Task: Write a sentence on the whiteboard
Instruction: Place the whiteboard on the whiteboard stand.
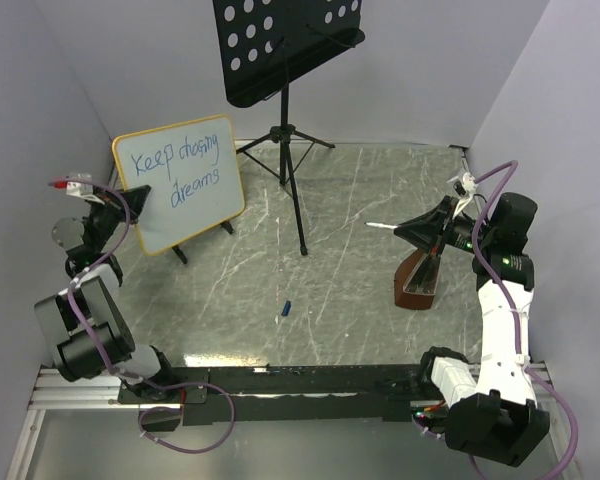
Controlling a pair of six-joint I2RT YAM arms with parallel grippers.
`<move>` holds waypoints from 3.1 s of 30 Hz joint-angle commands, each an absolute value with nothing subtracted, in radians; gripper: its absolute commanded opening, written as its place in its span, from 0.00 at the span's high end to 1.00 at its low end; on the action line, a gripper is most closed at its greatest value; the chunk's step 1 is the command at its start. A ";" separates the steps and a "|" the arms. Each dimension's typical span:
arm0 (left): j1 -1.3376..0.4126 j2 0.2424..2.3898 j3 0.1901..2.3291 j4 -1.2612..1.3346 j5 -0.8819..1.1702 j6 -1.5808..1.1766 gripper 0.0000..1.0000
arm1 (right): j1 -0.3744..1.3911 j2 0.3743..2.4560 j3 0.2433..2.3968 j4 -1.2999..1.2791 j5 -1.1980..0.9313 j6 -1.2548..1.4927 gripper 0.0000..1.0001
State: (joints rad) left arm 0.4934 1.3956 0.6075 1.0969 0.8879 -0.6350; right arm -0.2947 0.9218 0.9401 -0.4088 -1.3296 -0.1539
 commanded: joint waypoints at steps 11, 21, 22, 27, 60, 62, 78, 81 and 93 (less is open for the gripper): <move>0.574 1.606 0.580 1.315 0.960 -0.509 0.95 | -0.288 0.933 0.954 -0.420 -1.365 -0.195 1.00; 0.617 1.655 0.606 1.261 0.960 -0.448 0.83 | -0.285 0.950 0.968 -0.451 -1.377 -0.218 1.00; 0.617 1.655 0.609 1.255 0.957 -0.442 0.83 | -0.285 0.950 0.971 -0.456 -1.379 -0.224 1.00; 0.617 1.645 0.630 1.197 0.954 -0.405 0.83 | -0.284 0.959 0.977 -0.476 -1.384 -0.235 1.00; 0.627 1.638 0.584 1.015 0.713 0.047 0.81 | -0.250 1.012 1.019 -0.574 -1.393 -0.316 1.00; 0.629 1.646 0.595 1.022 0.727 0.075 0.81 | -0.247 1.017 1.022 -0.581 -1.391 -0.324 1.00; 0.630 1.724 0.650 0.992 0.755 0.331 0.73 | -0.233 1.040 1.031 -0.597 -1.391 -0.333 1.00; 0.630 1.735 0.661 1.008 0.761 0.341 0.72 | -0.232 1.048 1.035 -0.606 -1.394 -0.341 1.00; 0.649 1.750 0.647 0.997 0.712 0.445 0.73 | -0.232 1.068 1.045 -0.626 -1.408 -0.350 1.00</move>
